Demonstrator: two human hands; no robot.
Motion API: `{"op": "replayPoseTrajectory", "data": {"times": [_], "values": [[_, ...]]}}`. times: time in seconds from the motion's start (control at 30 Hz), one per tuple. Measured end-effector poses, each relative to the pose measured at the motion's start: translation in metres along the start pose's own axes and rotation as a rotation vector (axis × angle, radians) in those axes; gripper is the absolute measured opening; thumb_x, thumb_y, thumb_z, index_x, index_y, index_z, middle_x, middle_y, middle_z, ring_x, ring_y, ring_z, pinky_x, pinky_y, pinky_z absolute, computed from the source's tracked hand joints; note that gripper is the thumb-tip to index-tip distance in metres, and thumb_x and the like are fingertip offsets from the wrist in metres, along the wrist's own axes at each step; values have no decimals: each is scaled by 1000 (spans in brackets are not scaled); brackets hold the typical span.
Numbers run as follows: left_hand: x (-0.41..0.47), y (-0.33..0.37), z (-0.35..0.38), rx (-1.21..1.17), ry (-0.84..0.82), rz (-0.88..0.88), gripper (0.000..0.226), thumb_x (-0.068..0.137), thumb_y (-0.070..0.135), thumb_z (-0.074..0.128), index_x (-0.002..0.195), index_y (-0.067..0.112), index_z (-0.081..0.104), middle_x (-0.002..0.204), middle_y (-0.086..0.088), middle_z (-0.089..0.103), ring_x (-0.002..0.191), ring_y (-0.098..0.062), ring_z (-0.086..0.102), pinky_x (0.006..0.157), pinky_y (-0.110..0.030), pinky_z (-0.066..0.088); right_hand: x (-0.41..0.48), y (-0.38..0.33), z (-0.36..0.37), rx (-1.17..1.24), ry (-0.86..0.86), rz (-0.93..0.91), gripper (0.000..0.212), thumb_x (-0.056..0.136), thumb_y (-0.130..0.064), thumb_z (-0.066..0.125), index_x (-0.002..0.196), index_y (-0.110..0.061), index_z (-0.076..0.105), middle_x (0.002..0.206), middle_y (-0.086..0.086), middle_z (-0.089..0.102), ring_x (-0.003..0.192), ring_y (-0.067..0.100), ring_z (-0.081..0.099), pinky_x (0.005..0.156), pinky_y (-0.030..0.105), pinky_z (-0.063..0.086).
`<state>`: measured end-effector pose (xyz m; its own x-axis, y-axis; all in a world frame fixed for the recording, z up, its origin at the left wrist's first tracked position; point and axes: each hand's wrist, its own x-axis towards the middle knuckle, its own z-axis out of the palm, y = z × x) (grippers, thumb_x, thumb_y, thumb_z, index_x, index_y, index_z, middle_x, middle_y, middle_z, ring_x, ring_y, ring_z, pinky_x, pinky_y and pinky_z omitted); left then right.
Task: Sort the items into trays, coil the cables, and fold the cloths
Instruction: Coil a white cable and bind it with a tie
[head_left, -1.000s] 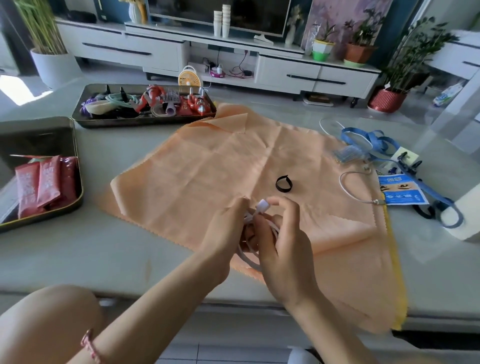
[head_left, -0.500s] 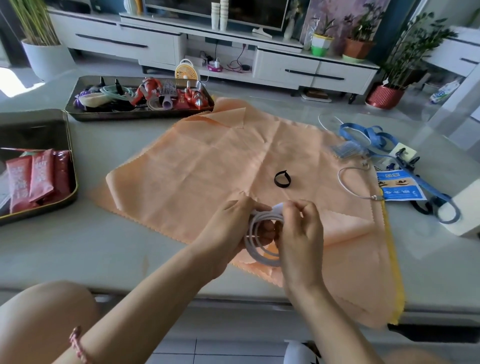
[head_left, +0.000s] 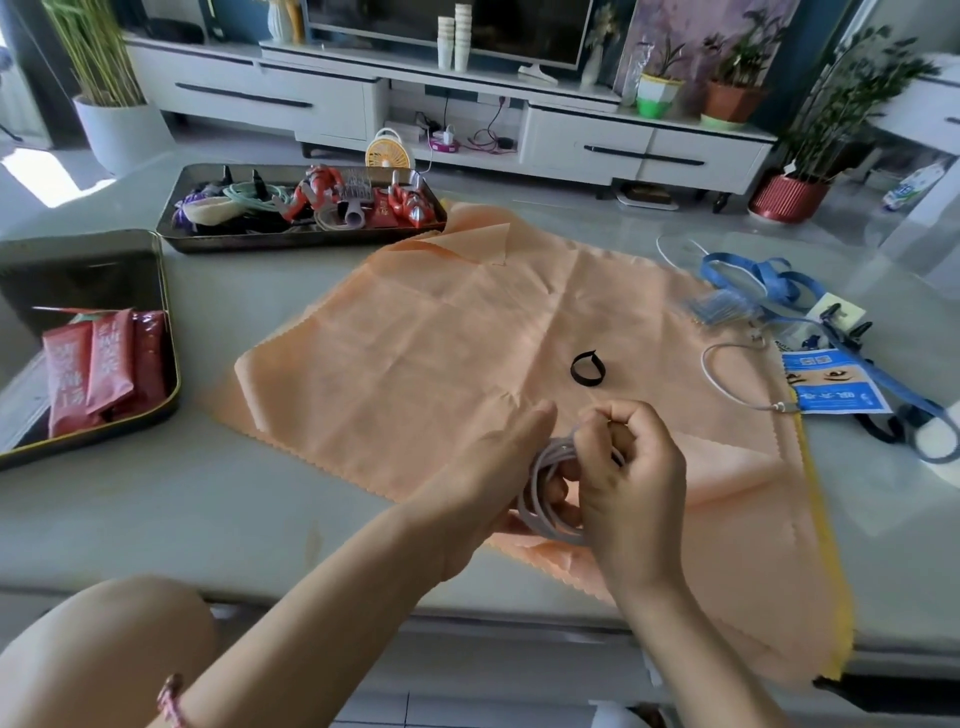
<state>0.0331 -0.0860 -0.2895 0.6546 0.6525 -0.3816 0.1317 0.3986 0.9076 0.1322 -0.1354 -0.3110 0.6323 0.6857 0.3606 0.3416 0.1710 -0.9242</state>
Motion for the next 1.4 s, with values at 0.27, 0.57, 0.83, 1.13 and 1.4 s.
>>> {"op": "replayPoseTrajectory", "data": {"times": [0.27,0.57,0.83,1.13,1.4], "values": [[-1,4,2,-76,-35,77,39,99,21,39,71,4,60,52,0,55,49,-14,55,62,-28,49,6,-5,-4,92,-55,190,28,91,-17,54,64,-19,63,57,-7,60,51,5,52,54,18,41],[-5,5,8,-13,51,195,37,100,24,38,77,6,60,47,5,55,49,-11,53,56,-23,46,5,-19,-6,395,-335,568,33,67,-40,69,67,-7,64,63,16,54,58,25,54,52,30,51],[-9,12,2,-89,-7,87,43,101,23,36,81,-1,65,62,-10,67,53,-17,64,57,-26,58,3,-14,-2,309,-143,497,35,92,-30,57,63,-10,61,59,14,64,54,25,66,54,37,55],[-6,10,2,-45,63,69,47,98,23,43,59,13,67,49,-1,61,42,-10,58,44,-18,49,6,-22,1,359,-164,678,41,89,-33,55,52,-15,51,45,2,46,37,12,44,42,21,38],[-3,-4,21,-605,15,167,47,95,38,37,74,13,71,66,-6,65,60,-15,63,59,-24,54,13,-17,10,346,50,547,39,91,-29,54,64,-1,61,41,-2,49,36,9,43,41,16,35]]}}
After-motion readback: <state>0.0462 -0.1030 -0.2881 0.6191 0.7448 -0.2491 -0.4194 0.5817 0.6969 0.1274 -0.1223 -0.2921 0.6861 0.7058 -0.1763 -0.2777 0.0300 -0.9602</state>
